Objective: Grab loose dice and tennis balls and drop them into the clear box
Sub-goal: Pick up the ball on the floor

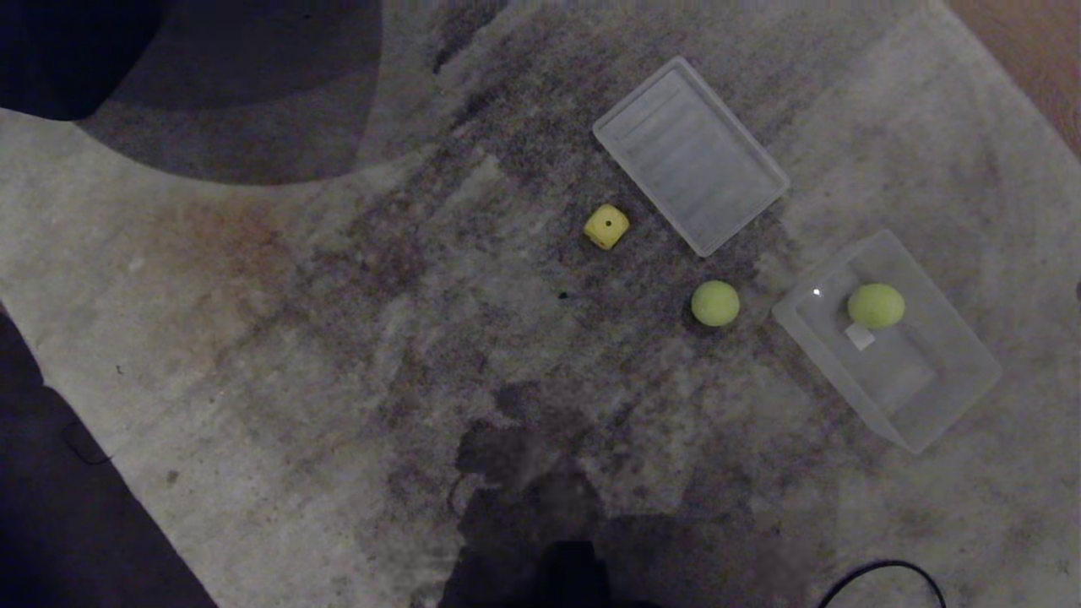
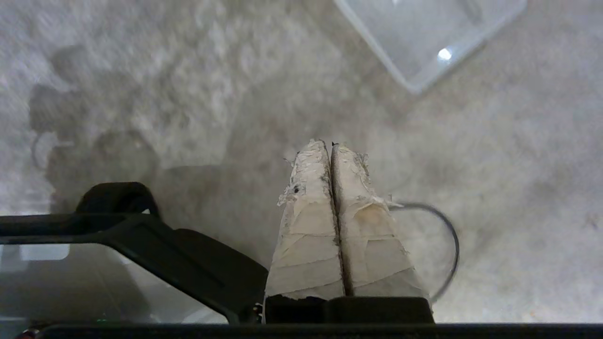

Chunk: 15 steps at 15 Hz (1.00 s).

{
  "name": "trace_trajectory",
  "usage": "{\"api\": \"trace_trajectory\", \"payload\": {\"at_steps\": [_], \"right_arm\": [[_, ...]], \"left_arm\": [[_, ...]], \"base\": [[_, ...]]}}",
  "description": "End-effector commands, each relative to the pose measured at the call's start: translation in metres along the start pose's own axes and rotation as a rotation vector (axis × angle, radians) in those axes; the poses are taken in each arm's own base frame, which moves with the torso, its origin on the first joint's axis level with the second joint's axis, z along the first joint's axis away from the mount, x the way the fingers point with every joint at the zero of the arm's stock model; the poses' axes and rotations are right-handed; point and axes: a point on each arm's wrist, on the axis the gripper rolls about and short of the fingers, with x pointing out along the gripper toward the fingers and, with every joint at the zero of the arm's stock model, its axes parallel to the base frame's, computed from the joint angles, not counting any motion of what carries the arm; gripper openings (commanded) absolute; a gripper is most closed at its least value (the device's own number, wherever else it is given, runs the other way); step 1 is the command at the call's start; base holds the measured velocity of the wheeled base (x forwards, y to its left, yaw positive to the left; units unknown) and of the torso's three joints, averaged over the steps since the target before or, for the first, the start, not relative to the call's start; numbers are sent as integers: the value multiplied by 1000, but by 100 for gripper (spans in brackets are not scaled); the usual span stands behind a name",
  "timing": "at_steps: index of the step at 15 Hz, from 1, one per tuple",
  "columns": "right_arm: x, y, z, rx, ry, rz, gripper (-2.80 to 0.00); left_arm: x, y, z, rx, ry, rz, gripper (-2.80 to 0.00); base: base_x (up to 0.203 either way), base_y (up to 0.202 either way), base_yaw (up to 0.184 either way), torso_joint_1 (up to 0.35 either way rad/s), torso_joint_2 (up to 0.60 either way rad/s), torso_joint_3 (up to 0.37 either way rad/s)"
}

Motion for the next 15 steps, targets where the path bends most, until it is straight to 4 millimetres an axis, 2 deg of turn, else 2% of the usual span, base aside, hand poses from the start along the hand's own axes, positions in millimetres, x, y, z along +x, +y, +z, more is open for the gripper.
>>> {"api": "trace_trajectory", "payload": {"at_steps": [1,9,15], "right_arm": [[0,0,0,0,5,0,-280],[0,0,0,0,5,0,-280],[0,0,0,0,5,0,-280]], "left_arm": [[0,0,0,0,3,1,-280],[0,0,0,-1,4,0,-280],[0,0,-1,-3,5,1,-280]], "base": [[183,0,-2,4,2,2],[177,0,1,3,2,3],[10,0,0,0,1,0]]}}
